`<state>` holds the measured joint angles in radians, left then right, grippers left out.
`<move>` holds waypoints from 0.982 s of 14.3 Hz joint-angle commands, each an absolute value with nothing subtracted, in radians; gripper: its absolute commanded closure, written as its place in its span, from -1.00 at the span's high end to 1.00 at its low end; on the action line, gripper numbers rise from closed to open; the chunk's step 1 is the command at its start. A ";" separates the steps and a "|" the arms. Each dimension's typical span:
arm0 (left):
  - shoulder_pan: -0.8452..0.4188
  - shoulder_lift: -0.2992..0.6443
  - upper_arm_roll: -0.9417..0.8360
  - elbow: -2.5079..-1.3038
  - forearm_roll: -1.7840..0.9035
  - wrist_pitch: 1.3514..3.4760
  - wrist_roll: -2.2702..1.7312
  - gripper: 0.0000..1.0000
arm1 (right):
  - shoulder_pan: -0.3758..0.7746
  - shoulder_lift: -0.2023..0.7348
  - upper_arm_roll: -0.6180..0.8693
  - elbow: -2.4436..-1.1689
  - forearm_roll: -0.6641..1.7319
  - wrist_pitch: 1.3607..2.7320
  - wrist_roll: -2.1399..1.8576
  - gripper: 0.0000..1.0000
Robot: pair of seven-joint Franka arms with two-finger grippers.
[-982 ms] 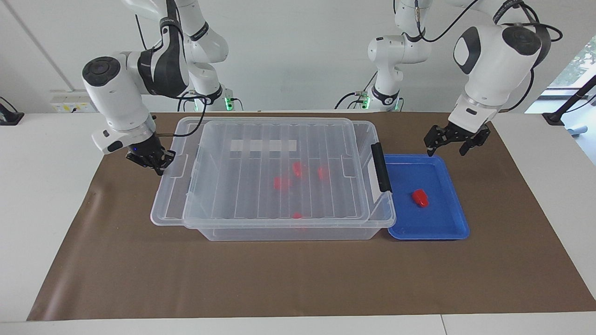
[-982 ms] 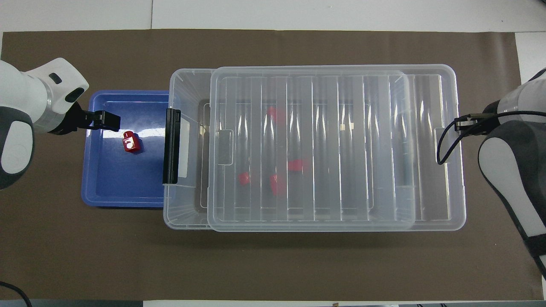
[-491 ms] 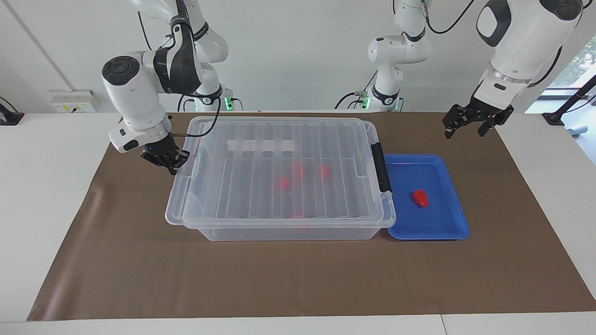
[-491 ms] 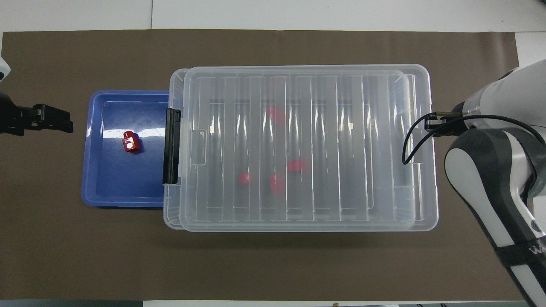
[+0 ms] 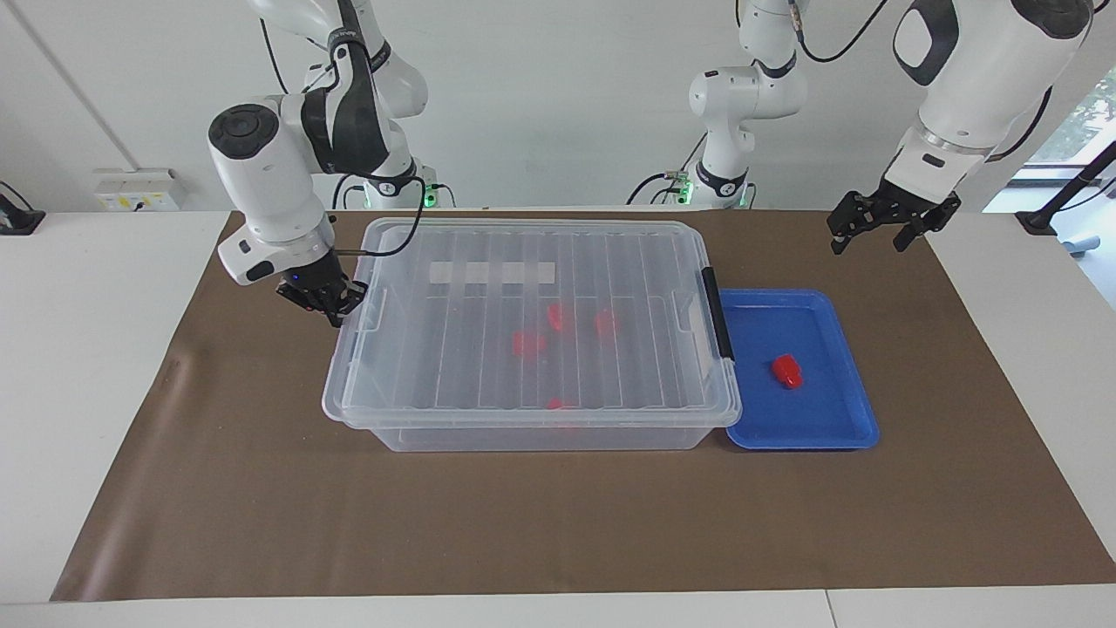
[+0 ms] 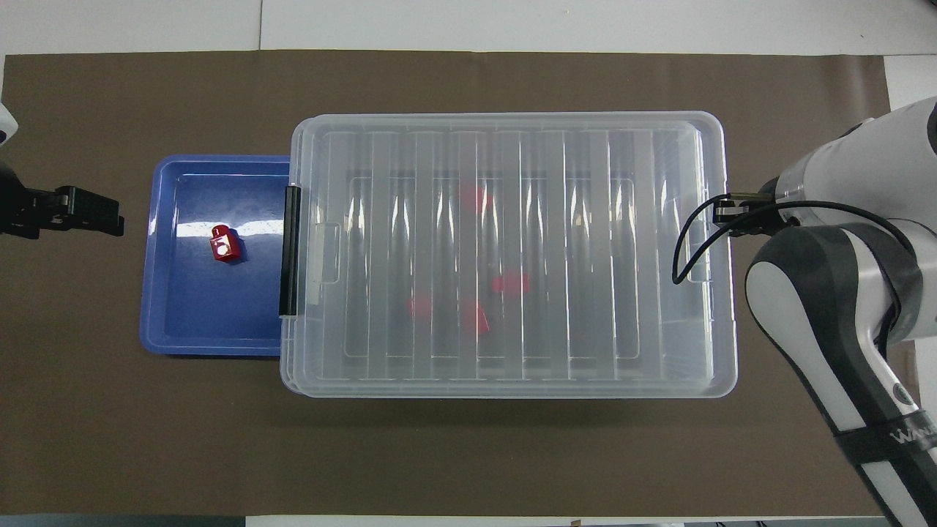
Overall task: Place red block in blue tray from box
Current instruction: 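Release the block and withdraw the left gripper while the right gripper slides the lid back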
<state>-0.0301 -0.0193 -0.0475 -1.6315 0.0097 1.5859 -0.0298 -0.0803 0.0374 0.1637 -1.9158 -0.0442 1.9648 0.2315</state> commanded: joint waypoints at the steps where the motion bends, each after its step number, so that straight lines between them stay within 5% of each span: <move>1: -0.015 -0.058 -0.051 -1.672 -0.011 1.572 -0.009 1.00 | -0.086 0.031 0.178 -1.930 -0.037 1.983 0.259 -1.00; 8: -0.014 -0.071 -0.051 -1.690 -0.035 1.609 -0.008 1.00 | -0.087 0.040 0.193 -1.916 -0.035 1.973 0.269 -1.00; 14: -0.014 -0.071 -0.051 -1.669 -0.035 1.594 -0.002 1.00 | -0.087 0.054 0.175 -1.697 -0.037 1.653 0.267 -1.00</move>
<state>-0.0300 -0.0463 -0.0475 -1.6555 -0.0151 1.5859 -0.0249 -0.0812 0.0385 0.1767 -1.7733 -0.0440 1.7464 0.2535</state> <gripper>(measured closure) 0.000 0.991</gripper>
